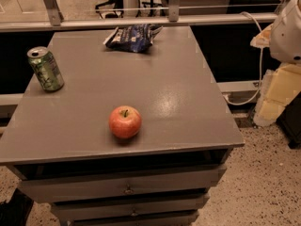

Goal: Pick blue chip bag

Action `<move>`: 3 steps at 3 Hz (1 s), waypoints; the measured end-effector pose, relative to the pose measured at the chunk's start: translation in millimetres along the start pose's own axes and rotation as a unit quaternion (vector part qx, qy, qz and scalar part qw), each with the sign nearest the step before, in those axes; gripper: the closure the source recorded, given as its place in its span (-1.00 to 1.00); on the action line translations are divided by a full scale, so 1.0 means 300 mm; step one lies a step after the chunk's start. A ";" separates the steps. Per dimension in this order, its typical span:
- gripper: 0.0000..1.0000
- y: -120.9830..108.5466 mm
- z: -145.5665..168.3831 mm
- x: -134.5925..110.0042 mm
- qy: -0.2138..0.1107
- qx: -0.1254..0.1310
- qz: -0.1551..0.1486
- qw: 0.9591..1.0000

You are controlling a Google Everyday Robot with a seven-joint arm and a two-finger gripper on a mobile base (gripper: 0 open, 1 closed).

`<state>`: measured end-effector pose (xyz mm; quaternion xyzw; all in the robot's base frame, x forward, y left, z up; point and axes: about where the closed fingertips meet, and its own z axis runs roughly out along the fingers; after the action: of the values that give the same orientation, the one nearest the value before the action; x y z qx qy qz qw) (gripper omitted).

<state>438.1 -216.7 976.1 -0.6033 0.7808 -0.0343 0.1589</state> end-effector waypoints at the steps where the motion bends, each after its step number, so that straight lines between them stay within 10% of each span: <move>1: -1.00 -0.019 0.010 -0.019 -0.016 0.007 0.006 1.000; 3: -1.00 -0.359 0.195 -0.200 -0.142 0.054 0.049 0.987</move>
Offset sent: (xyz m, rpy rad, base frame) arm 0.0925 0.0260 -0.0249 0.2284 -0.1304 -0.0306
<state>568.7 -180.3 959.6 -0.5532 0.7761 0.0172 0.3022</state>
